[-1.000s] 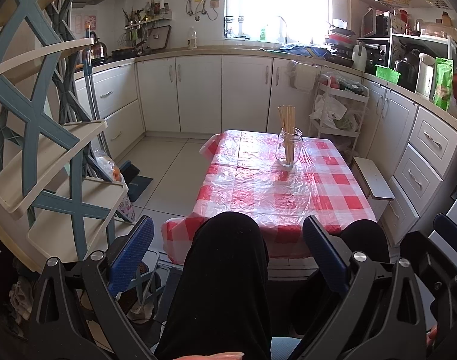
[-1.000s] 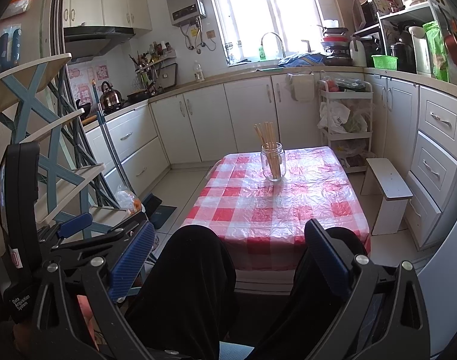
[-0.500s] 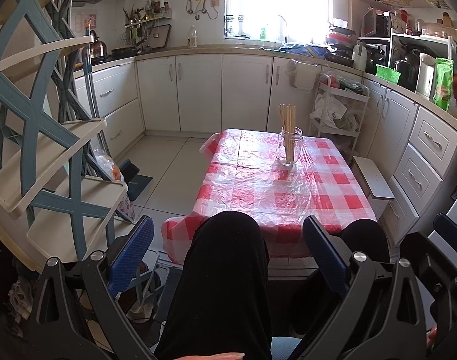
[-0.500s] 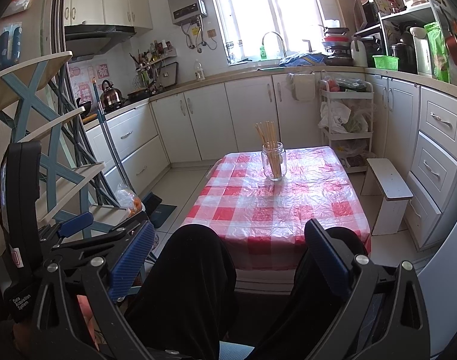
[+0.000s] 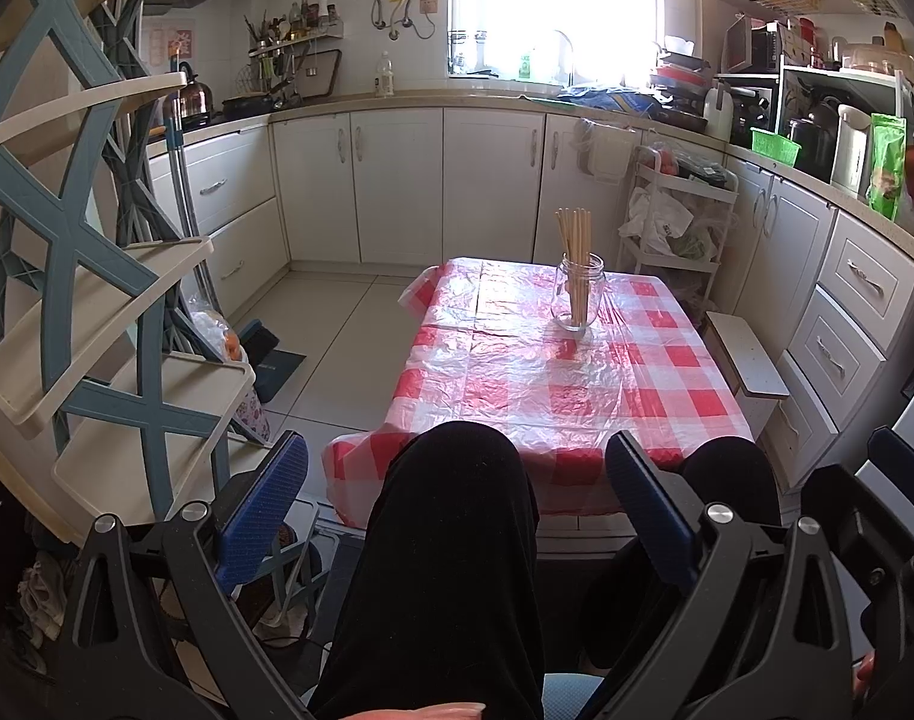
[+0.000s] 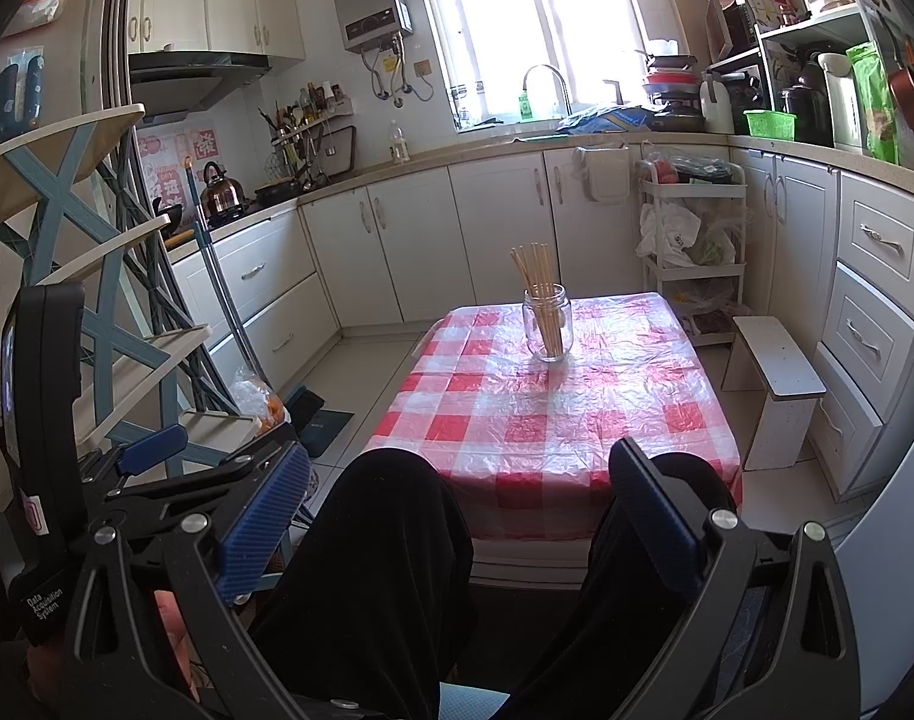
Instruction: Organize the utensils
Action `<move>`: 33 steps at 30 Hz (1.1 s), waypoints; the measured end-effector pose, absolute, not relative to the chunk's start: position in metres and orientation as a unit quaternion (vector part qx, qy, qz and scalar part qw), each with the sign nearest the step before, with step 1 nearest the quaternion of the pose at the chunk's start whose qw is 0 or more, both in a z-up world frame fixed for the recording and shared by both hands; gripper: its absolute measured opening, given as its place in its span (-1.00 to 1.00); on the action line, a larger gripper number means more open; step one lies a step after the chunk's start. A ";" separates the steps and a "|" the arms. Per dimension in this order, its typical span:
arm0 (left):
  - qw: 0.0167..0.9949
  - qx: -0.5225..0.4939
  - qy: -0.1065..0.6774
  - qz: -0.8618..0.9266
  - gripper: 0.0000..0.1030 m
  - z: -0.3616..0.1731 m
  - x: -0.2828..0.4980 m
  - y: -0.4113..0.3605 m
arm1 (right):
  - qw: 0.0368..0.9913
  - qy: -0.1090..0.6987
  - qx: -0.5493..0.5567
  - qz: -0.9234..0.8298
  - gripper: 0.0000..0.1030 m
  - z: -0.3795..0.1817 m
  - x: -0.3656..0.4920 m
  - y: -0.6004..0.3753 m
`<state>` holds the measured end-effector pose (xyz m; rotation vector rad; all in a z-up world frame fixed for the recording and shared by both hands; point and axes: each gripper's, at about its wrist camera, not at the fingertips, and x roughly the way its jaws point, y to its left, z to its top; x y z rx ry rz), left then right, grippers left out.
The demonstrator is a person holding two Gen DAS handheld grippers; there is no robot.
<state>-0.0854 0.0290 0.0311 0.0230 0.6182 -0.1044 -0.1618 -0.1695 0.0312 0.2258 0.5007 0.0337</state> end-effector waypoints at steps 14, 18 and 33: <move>0.950 0.012 0.309 -0.052 0.86 0.024 -0.083 0.029 | 0.962 0.249 0.110 0.017 0.86 0.029 -0.160 -0.168; 0.949 0.013 0.312 -0.052 0.86 0.023 -0.081 0.029 | 0.962 0.250 0.110 0.018 0.86 0.028 -0.159 -0.168; 0.948 0.020 0.315 -0.045 0.86 0.021 -0.072 0.030 | 0.960 0.259 0.106 0.021 0.86 0.021 -0.151 -0.171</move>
